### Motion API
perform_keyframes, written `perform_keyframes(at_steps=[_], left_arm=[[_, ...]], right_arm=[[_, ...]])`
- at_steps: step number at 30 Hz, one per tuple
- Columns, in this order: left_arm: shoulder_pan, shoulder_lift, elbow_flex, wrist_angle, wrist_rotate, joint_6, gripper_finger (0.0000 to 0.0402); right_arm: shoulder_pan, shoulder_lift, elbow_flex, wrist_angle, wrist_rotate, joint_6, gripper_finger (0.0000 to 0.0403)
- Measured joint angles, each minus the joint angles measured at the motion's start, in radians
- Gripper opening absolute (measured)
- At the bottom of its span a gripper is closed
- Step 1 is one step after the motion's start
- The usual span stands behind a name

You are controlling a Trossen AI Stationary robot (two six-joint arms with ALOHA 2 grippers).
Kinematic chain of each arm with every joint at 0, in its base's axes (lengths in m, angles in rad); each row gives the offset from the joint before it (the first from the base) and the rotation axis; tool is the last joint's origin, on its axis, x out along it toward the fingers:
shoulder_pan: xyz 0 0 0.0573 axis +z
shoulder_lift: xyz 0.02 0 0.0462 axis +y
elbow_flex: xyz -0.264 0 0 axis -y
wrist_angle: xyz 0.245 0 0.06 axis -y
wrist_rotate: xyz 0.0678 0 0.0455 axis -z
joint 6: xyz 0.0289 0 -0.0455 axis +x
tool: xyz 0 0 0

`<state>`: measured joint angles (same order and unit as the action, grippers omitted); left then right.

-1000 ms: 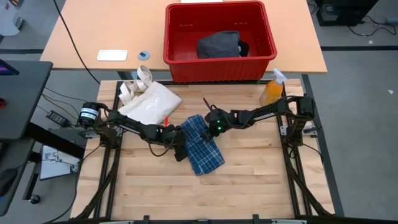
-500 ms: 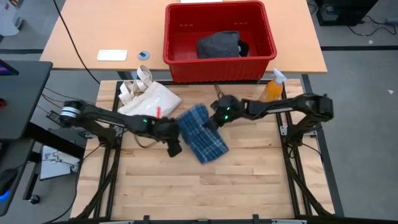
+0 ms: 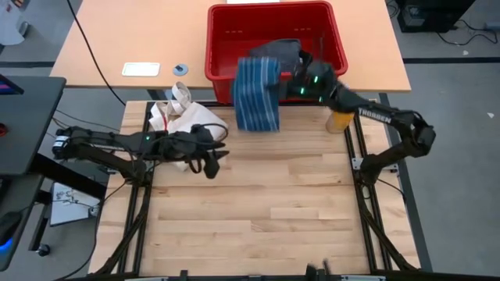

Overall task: Fold Laundry from Bin
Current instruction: Put the blue shorts into the red organizer bin

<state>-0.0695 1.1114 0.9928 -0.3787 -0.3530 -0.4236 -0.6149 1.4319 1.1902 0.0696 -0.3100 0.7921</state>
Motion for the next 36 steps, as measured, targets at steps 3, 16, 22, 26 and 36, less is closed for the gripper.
perform_keyframes(at_steps=[3,16,22,26,36], left_arm=[[0.017,0.002,0.0,0.006,-0.002,0.001,0.0153],[0.048,0.008,0.0,0.002,-0.002,0.093,0.0153],[0.047,0.008,0.0,-0.031,-0.002,0.1,0.0153],[0.051,0.008,0.0,-0.058,-0.002,0.111,0.0153],[0.096,0.008,0.0,-0.073,-0.001,0.128,0.0153]], right_arm=[[-0.093,0.063,0.132,-0.021,-0.041,-0.003,0.002],[-0.381,0.535,0.761,-0.136,-0.053,0.024,0.002],[-0.48,0.701,0.82,-0.378,-0.131,0.028,0.0077],[-0.523,0.743,0.822,-0.431,-0.319,0.047,0.0162],[-0.544,0.62,0.822,-0.652,-0.08,-0.076,0.0278]])
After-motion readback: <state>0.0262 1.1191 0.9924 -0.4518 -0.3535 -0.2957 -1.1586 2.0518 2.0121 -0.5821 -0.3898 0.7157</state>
